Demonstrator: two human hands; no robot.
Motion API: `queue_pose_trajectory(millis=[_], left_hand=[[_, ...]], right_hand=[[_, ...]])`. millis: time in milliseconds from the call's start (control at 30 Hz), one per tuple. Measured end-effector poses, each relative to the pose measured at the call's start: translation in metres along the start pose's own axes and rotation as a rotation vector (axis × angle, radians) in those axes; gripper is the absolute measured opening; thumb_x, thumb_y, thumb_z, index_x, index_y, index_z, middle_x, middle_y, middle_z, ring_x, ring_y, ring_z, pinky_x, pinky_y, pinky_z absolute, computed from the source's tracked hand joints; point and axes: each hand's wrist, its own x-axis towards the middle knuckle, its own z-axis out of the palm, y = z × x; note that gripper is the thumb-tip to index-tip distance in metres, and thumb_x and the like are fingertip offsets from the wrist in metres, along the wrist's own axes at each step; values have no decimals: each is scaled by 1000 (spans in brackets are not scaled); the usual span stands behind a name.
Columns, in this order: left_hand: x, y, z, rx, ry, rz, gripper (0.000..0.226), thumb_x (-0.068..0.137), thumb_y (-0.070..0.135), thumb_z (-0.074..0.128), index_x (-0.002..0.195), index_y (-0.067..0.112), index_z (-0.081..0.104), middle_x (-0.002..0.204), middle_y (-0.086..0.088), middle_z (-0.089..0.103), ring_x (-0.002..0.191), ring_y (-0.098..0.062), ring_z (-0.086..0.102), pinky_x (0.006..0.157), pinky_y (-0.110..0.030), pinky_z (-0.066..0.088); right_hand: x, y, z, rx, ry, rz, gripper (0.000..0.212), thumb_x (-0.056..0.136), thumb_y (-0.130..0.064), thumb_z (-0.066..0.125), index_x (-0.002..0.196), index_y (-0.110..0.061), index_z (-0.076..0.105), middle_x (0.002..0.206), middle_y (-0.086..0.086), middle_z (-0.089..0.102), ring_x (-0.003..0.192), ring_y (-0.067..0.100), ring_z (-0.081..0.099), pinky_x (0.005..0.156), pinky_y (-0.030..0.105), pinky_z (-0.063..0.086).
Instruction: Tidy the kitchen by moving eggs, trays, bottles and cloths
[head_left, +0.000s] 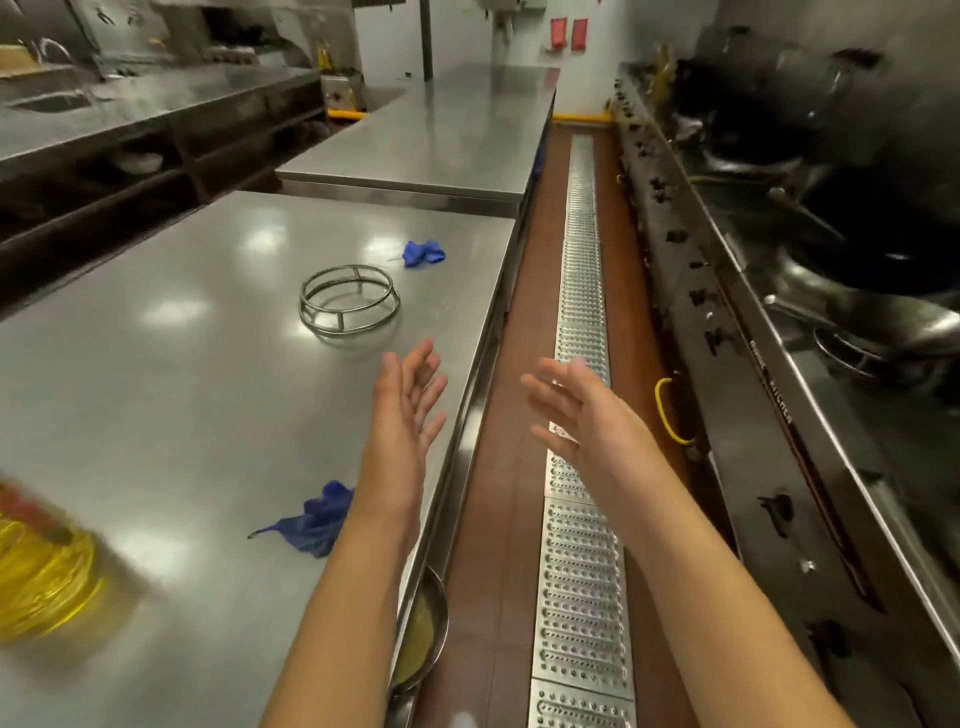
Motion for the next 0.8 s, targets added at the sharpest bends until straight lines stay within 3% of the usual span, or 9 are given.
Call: queue_pose_trajectory(millis=[167, 333, 500, 800], left_hand=[[62, 3, 10, 7, -54, 15, 69, 89, 70, 25, 144, 36, 48, 147, 12, 53, 132, -1, 51, 116, -37, 36], [99, -5, 7, 33, -9, 9, 70, 86, 72, 27, 143, 37, 50, 144, 16, 54, 130, 1, 52, 117, -39, 34], [132, -3, 3, 70, 125, 15, 71, 87, 71, 26, 144, 37, 49, 144, 16, 55, 129, 1, 53, 115, -36, 36], [204, -4, 75, 121, 302, 92, 74, 85, 70, 26, 146, 33, 48, 144, 16, 55, 128, 1, 54, 116, -37, 36]], right_hand=[[48, -10, 2, 2, 31, -7, 50, 101, -43, 38, 143, -17, 49, 136, 1, 61, 129, 14, 54, 110, 37, 43], [102, -7, 1, 26, -11, 5, 50, 101, -45, 38, 141, -19, 51, 135, -2, 62, 126, 10, 55, 109, 36, 43], [169, -12, -1, 59, -103, 52, 42, 102, -44, 37, 133, -22, 56, 132, -1, 63, 123, 13, 56, 90, 26, 49], [274, -63, -50, 57, -295, -29, 37, 101, -48, 41, 128, -29, 57, 129, -7, 65, 123, 9, 58, 108, 38, 45]])
